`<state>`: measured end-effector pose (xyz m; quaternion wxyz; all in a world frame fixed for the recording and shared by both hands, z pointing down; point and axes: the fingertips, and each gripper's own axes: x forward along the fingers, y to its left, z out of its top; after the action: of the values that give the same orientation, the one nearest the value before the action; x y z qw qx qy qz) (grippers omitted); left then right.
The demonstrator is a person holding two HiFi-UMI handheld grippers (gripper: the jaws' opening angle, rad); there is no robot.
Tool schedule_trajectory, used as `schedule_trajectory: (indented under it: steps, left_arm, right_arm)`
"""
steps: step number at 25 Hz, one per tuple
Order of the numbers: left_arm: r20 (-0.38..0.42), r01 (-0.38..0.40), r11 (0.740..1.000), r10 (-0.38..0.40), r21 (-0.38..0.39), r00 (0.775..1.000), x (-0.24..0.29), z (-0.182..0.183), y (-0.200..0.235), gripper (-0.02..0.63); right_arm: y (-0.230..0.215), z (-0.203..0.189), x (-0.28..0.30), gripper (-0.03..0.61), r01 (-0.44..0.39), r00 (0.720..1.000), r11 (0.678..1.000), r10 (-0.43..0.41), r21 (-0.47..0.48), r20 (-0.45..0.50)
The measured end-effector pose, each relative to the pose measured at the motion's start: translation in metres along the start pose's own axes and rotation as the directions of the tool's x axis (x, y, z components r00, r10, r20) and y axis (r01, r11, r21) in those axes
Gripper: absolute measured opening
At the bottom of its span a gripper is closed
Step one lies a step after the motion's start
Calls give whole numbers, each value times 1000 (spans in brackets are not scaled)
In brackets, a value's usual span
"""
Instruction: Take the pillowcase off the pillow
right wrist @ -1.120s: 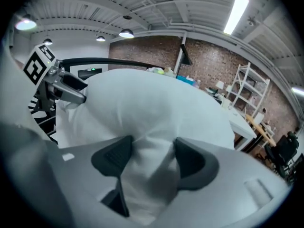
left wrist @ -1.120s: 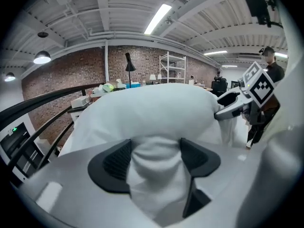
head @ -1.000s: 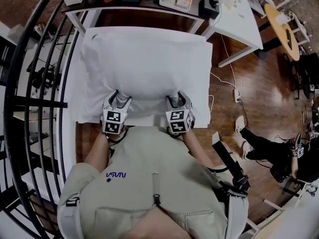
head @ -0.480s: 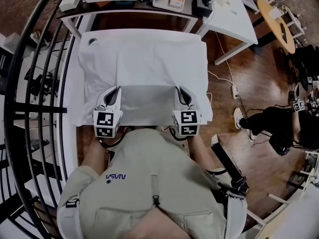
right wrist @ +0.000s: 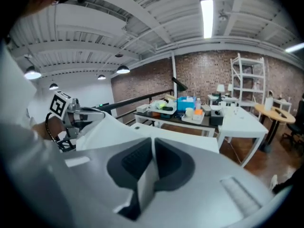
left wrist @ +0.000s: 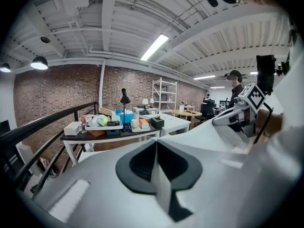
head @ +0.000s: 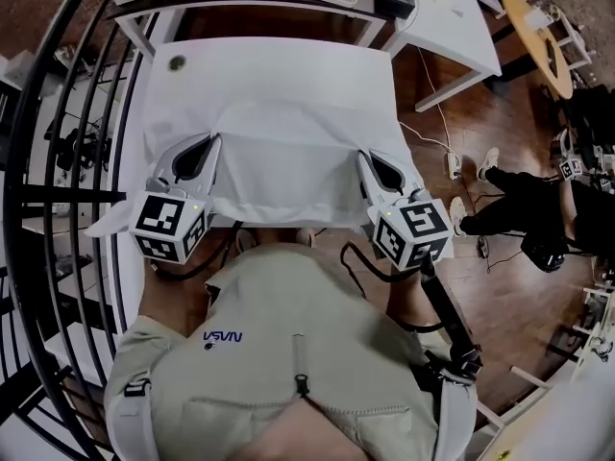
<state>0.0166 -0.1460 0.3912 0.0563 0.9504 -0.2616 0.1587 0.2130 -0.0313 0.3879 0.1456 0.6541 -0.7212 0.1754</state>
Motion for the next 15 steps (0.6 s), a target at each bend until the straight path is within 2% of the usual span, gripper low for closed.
schedule_trajectory:
  steps: [4,7,11,15]
  left_arm:
    - [-45,-21,1000,22,7,999,33,-16,17,8]
    - [-8,-99,993,100,67,995,46,-8,29,9]
    - [13,-179,974,179,136,984,31,2,32,69]
    - [57,-249,960,244,128,968,3,-3,42,60]
  right_arm:
    - [-17,-17,39,9,21,997,1000,-21,-11,-75]
    - [-31,-17,74,9,65,990,996,-71,-55,-122]
    - [-42,-12,105,11,100,980,989,-116,-104,-160]
    - [-50,-23,122,11,101,974,989,-121,-110,-190]
